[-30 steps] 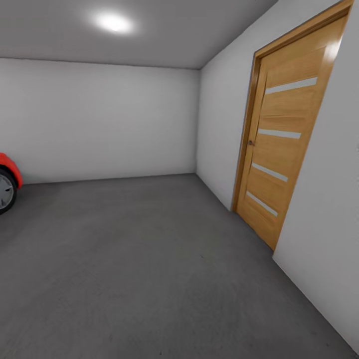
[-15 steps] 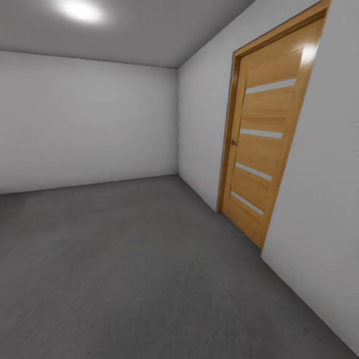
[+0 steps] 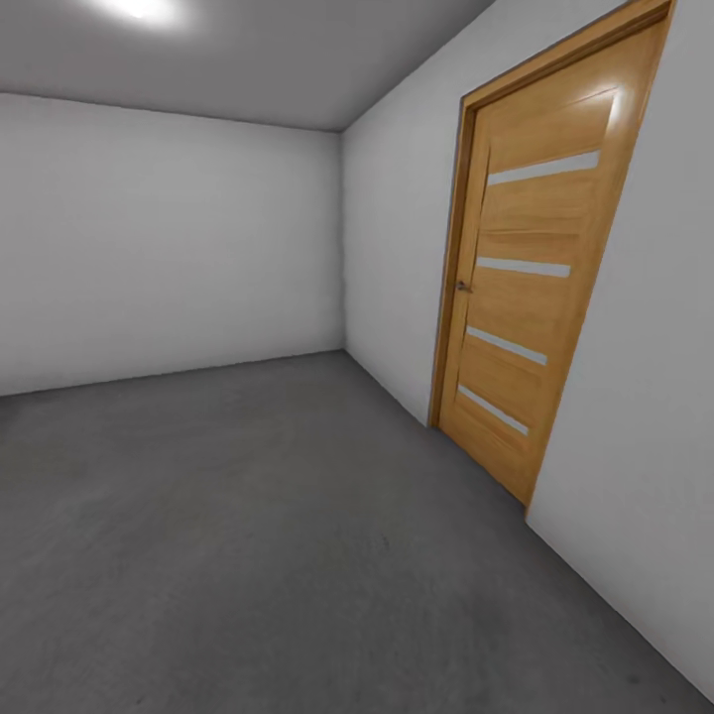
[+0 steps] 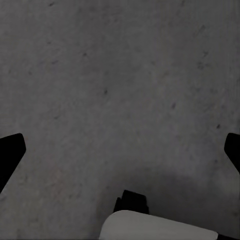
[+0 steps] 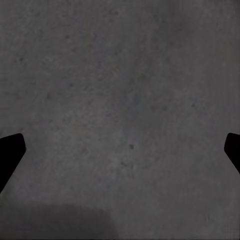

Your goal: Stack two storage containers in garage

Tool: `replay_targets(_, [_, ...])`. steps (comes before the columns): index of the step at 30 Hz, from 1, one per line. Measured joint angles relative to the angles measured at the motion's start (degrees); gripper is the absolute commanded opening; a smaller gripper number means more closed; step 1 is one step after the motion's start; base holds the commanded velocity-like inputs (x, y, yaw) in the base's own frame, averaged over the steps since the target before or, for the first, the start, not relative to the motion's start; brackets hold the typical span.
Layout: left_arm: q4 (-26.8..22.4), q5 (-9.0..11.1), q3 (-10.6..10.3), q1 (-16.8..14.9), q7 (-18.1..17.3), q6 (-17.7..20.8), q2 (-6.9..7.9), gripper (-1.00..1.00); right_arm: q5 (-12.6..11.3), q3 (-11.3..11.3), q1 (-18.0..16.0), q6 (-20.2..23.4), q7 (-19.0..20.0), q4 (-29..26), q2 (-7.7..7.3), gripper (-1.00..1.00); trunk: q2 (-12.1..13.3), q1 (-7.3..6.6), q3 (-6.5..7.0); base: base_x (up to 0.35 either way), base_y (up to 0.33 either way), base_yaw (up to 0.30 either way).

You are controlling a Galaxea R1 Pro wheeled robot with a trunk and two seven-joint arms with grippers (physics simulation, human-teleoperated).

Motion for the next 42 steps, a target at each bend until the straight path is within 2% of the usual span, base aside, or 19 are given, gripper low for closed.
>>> replay_targets(33, [0.00,0.00,0.15,0.00,0.05,0.00,-0.09,1.00,0.20,0.10,0.00,0.00,0.04,0.00,-0.01,1.00,0.00,0.00,0.00,0.292,0.201,-0.001])
replay_targets(42, [0.02,0.00,0.15,-0.01,0.05,0.00,-0.09,1.00,0.11,0.11,0.01,0.01,0.04,-0.02,0.00,1.00,0.00,0.00,0.00,0.291,0.198,-0.200])
